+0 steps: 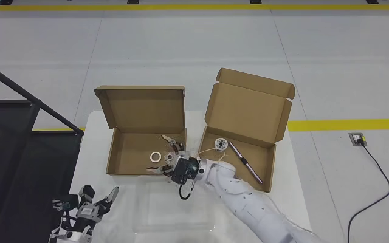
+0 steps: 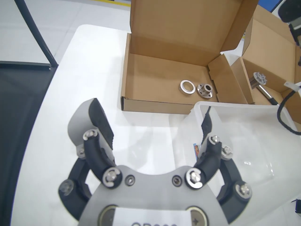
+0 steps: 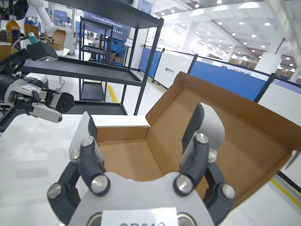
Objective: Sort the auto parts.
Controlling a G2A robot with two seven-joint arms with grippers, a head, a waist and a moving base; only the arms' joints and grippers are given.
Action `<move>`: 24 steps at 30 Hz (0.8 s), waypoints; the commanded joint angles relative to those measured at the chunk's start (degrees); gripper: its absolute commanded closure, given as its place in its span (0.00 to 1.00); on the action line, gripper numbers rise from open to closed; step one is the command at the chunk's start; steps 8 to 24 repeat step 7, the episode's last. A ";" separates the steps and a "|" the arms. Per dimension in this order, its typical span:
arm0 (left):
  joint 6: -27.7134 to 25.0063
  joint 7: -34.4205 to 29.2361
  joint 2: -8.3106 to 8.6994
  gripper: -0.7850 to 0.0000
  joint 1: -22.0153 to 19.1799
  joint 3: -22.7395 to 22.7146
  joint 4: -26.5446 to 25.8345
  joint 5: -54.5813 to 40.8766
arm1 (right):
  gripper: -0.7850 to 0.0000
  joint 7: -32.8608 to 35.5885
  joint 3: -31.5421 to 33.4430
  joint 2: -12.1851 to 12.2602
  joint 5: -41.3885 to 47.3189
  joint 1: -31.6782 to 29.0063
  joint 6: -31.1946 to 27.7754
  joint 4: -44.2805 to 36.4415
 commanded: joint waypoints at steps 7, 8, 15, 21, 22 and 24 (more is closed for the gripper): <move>-0.28 -0.38 0.03 0.00 -0.12 -0.19 -0.31 -0.05 | 0.00 14.47 14.22 8.90 -5.48 -18.78 0.98 -31.52; -0.28 -0.38 0.03 0.00 -0.12 -0.19 -0.31 -0.05 | 0.00 14.47 14.22 8.90 -5.48 -18.78 0.98 -31.52; -0.28 -0.38 0.03 0.00 -0.12 -0.19 -0.31 -0.05 | 0.00 14.47 14.22 8.90 -5.48 -18.78 0.98 -31.52; -0.28 -0.38 0.03 0.00 -0.12 -0.19 -0.31 -0.05 | 0.00 14.47 14.22 8.90 -5.48 -18.78 0.98 -31.52; -0.28 -0.38 0.03 0.00 -0.12 -0.19 -0.31 -0.05 | 0.00 14.47 14.22 8.90 -5.48 -18.78 0.98 -31.52; -0.28 -0.38 0.03 0.00 -0.12 -0.19 -0.31 -0.05 | 0.00 14.47 14.22 8.90 -5.48 -18.78 0.98 -31.52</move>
